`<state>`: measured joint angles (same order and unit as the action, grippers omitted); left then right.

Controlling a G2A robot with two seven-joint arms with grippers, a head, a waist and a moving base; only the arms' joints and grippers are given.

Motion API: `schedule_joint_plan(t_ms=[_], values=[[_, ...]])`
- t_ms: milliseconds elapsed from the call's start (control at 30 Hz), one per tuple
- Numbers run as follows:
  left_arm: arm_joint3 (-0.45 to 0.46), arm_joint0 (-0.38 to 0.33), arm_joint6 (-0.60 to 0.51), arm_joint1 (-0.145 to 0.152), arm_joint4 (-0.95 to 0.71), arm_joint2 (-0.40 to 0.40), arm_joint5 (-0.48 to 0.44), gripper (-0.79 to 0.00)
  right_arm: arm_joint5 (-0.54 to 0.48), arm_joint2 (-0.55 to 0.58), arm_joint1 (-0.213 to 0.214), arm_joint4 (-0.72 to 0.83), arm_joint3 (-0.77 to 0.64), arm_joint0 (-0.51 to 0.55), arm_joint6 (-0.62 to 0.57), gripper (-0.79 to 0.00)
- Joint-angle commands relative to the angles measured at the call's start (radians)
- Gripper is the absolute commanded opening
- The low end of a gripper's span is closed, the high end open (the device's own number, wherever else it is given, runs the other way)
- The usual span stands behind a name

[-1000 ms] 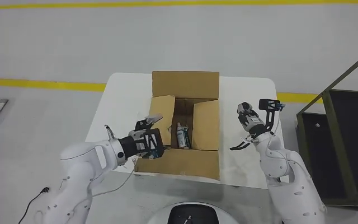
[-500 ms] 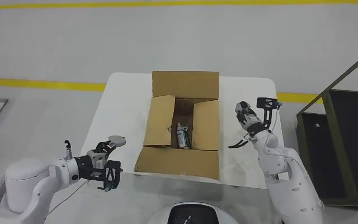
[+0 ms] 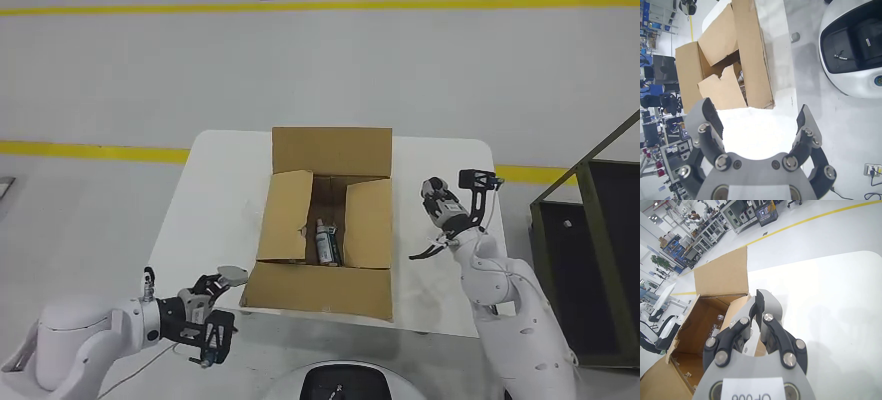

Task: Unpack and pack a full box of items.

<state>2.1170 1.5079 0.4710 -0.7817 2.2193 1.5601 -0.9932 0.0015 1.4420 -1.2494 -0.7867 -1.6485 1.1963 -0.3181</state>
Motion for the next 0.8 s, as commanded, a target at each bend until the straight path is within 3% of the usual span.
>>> schedule_joint_plan(t_ms=[0,400,433,467,500,533,733,767], values=[[-0.009,-0.023,-0.028,-0.006,-0.027,-0.052,0.022,0.0,0.002,0.003,0.0,0.003,-0.002,0.002,0.0,-0.785],[-0.087,-0.14,-0.146,-0.03,0.022,-0.27,0.139,-0.022,0.008,0.018,0.003,0.0,-0.019,0.016,-0.002,-0.785],[-0.094,-0.145,-0.157,-0.033,0.017,-0.279,0.156,-0.194,0.008,0.021,0.003,0.0,-0.02,0.017,-0.002,-0.785],[-0.098,-0.151,-0.166,-0.036,0.006,-0.288,0.172,-0.529,0.008,0.022,0.003,0.0,-0.021,0.019,-0.002,-0.785],[-0.1,-0.156,-0.179,-0.039,0.001,-0.296,0.187,-0.745,0.007,0.023,0.004,0.0,-0.022,0.02,-0.002,-0.785],[-0.102,-0.16,-0.186,-0.042,-0.013,-0.303,0.204,-0.785,0.007,0.024,0.004,-0.001,-0.023,0.022,-0.003,-0.785],[-0.102,-0.183,-0.211,-0.052,-0.082,-0.317,0.217,-0.785,0.003,0.026,0.005,0.003,-0.027,0.026,-0.011,-0.785],[-0.106,-0.184,-0.215,-0.053,-0.101,-0.317,0.219,-0.745,0.001,0.026,0.005,0.004,-0.027,0.026,-0.012,-0.785]])
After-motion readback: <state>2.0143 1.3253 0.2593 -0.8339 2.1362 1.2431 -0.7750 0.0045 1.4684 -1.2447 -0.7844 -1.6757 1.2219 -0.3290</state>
